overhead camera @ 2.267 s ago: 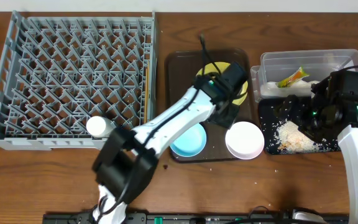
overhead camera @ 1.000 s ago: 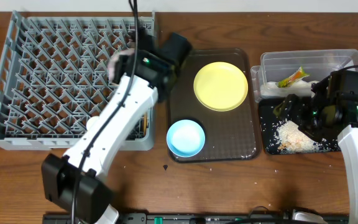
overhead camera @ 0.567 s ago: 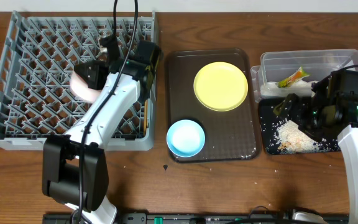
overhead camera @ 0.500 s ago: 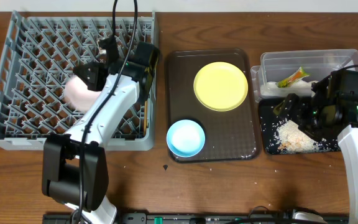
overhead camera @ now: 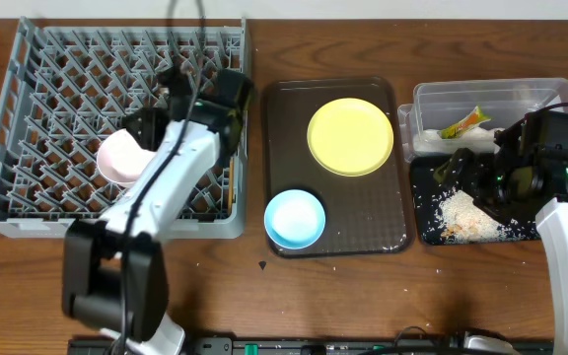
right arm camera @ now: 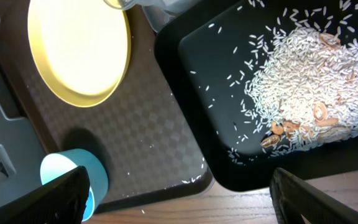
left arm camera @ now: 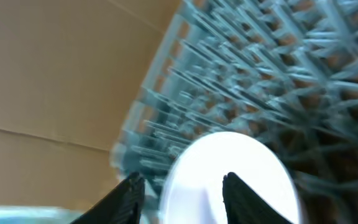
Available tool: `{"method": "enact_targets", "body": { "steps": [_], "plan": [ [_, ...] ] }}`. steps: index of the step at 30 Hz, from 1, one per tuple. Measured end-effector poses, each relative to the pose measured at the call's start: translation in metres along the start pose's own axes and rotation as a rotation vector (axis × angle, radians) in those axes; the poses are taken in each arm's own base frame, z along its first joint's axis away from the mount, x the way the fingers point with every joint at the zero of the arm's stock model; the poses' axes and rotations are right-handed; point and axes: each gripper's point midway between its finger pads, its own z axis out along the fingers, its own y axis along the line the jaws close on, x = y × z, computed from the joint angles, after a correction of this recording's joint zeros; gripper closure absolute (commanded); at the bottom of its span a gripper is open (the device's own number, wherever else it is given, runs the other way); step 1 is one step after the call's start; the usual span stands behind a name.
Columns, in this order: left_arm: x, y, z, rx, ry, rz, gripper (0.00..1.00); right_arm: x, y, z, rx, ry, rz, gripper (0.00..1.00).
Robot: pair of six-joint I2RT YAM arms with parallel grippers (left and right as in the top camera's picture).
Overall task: Sort waste into correct bins and load items into the dishwasher
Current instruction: 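Carry the pink bowl into the dish rack and set it down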
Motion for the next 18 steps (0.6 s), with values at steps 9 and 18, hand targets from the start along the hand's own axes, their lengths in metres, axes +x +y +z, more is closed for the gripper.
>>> {"method": "enact_targets", "body": {
  "steps": [9, 18],
  "plan": [
    [0.001, 0.102, -0.005, 0.483, 0.164, -0.640, 0.42, 0.000, 0.000, 0.000, 0.000, 0.000, 0.000, 0.09],
    [0.061, 0.083, 0.046, 0.691, 0.558, -0.830, 0.41, 0.000, 0.000, 0.000, 0.000, 0.001, 0.000, 0.09]
  ]
}}
